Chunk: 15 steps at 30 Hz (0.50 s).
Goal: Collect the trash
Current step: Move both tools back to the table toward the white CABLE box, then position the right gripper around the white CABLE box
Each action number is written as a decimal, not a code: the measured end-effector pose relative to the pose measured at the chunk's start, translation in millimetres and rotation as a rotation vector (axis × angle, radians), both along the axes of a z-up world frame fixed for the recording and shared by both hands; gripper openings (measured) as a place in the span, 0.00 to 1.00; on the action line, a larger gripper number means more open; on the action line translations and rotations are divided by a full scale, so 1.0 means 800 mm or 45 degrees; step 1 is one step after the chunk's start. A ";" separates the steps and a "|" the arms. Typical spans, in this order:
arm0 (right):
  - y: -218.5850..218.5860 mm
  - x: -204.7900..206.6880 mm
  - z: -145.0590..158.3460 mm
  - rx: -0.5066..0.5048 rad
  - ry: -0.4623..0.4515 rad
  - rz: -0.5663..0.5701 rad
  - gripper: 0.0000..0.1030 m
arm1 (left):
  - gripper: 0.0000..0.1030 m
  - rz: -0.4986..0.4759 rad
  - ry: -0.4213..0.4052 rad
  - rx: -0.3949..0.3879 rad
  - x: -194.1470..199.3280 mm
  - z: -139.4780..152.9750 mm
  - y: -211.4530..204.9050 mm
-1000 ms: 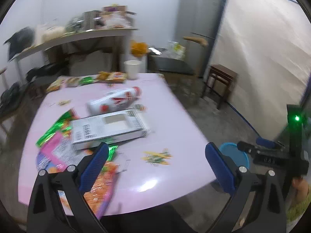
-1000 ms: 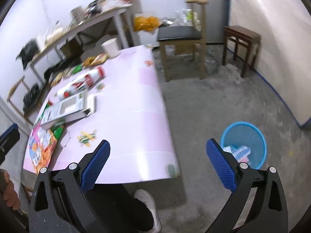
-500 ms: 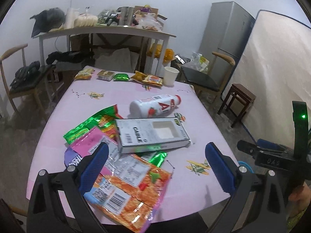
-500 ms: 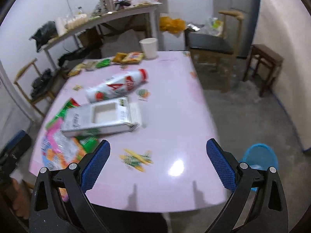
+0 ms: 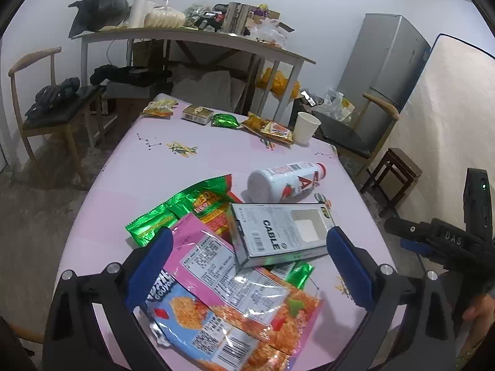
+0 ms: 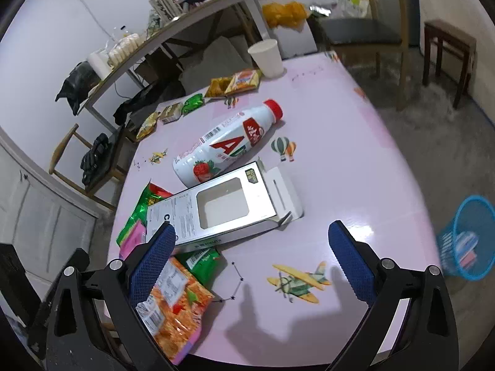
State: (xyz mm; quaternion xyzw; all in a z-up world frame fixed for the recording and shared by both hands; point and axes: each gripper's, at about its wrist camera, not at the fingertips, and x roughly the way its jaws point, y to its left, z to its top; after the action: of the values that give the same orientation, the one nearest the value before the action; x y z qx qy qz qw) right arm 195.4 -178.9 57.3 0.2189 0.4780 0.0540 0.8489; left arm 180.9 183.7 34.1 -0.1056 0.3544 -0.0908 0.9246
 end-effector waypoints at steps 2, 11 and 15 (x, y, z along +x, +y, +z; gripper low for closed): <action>0.001 0.007 -0.006 0.041 0.028 -0.009 0.92 | 0.94 0.004 0.008 -0.002 0.006 -0.003 0.004; -0.003 0.019 -0.024 0.136 0.100 -0.039 0.92 | 0.94 0.017 0.037 -0.017 0.021 -0.012 0.013; -0.007 0.021 -0.026 0.165 0.111 -0.050 0.92 | 0.94 0.023 0.046 -0.021 0.024 -0.014 0.016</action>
State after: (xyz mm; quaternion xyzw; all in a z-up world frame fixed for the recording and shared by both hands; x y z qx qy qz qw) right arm 212.3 -184.3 36.3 0.2849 0.5055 0.0587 0.8123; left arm 200.4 196.6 22.5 -0.1182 0.3693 -0.0835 0.9180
